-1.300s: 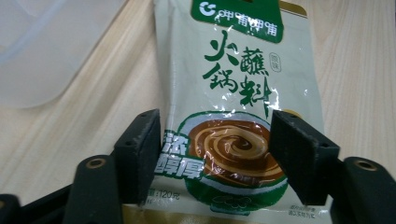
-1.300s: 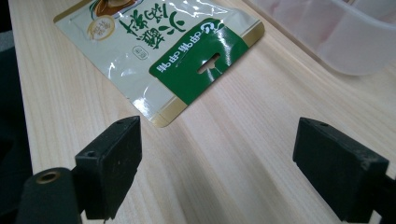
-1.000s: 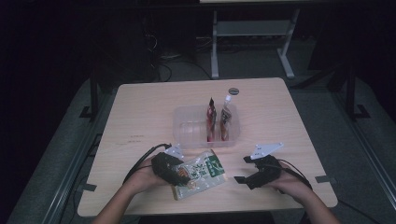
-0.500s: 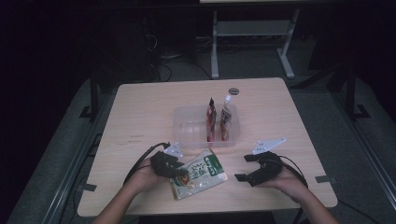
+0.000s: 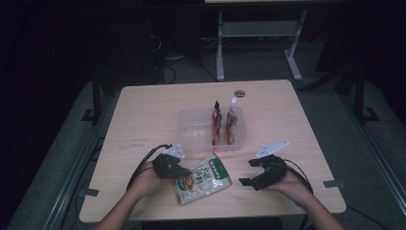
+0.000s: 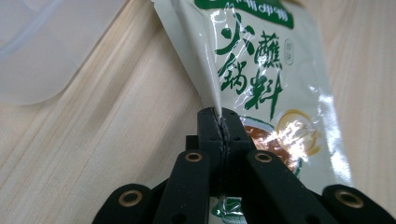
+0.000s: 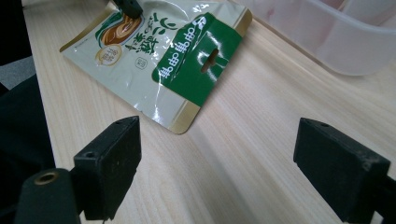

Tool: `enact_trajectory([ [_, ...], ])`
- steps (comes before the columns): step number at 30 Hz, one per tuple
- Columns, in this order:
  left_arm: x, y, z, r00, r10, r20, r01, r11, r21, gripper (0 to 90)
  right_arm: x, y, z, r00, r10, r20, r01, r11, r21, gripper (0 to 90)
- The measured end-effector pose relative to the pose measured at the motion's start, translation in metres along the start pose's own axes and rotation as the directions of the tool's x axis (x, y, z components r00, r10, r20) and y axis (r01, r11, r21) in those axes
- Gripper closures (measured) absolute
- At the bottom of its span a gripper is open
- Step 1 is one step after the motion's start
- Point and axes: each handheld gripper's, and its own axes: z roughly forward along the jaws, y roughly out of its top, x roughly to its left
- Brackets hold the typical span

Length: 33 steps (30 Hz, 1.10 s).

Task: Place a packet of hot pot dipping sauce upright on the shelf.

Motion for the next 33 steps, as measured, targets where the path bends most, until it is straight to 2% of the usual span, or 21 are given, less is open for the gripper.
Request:
enact_trajectory([
  [2, 0.000, 0.000, -0.003, 1.0000, -0.003, 0.006, 0.003, 0.9997, -0.024, 89.5, 0.000, 0.000, -0.001, 1.0000, 0.003, -0.001, -0.003, 1.000, -0.004, 14.7],
  [5, -0.002, 0.002, -0.009, 0.9999, 0.014, 0.004, -0.013, 0.9990, -0.043, 89.7, 0.000, 0.001, -0.003, 1.0000, 0.003, -0.006, -0.003, 1.000, -0.019, 15.0],
  [6, -0.004, 0.003, -0.011, 1.0000, 0.006, 0.006, -0.005, 0.9985, -0.054, 89.7, -0.001, 0.001, -0.004, 1.0000, 0.001, -0.007, -0.002, 1.000, -0.024, 15.0],
  [7, -0.004, 0.004, -0.013, 0.9998, 0.022, 0.002, -0.022, 0.9980, -0.059, 89.7, -0.001, 0.001, -0.005, 0.9999, 0.004, -0.011, -0.004, 1.000, -0.027, 15.0],
  [11, -0.006, 0.007, -0.021, 0.9995, 0.032, -0.002, -0.032, 0.9949, -0.096, 89.8, -0.002, 0.002, -0.006, 0.9997, 0.009, -0.023, -0.010, 0.999, -0.039, 15.0],
  [15, -0.009, 0.010, -0.028, 0.9990, 0.044, -0.002, -0.044, 0.9914, -0.123, 89.9, -0.002, 0.007, -0.007, 0.9984, 0.003, -0.056, -0.007, 0.998, -0.069, 15.0],
  [19, -0.011, 0.012, -0.034, 0.9976, 0.068, 0.007, -0.066, 0.9875, -0.143, 89.9, -0.002, 0.015, -0.007, 0.9972, -0.008, -0.075, 0.001, 0.995, -0.100, 15.1],
  [20, -0.013, 0.013, -0.035, 0.9981, 0.061, 0.012, -0.058, 0.9869, -0.150, 89.9, -0.002, 0.017, -0.007, 0.9966, -0.012, -0.082, 0.003, 0.994, -0.106, 15.1],
  [23, -0.014, 0.015, -0.039, 0.9971, 0.075, 0.006, -0.074, 0.9850, -0.156, 89.9, -0.002, 0.027, -0.003, 0.9957, -0.022, -0.090, 0.012, 0.993, -0.116, 15.0],
  [33, -0.015, 0.017, -0.051, 0.9971, 0.076, 0.003, -0.074, 0.9754, -0.208, 89.9, 0.001, 0.058, 0.016, 0.9853, -0.065, -0.158, 0.043, 0.989, -0.143, 15.0],
])
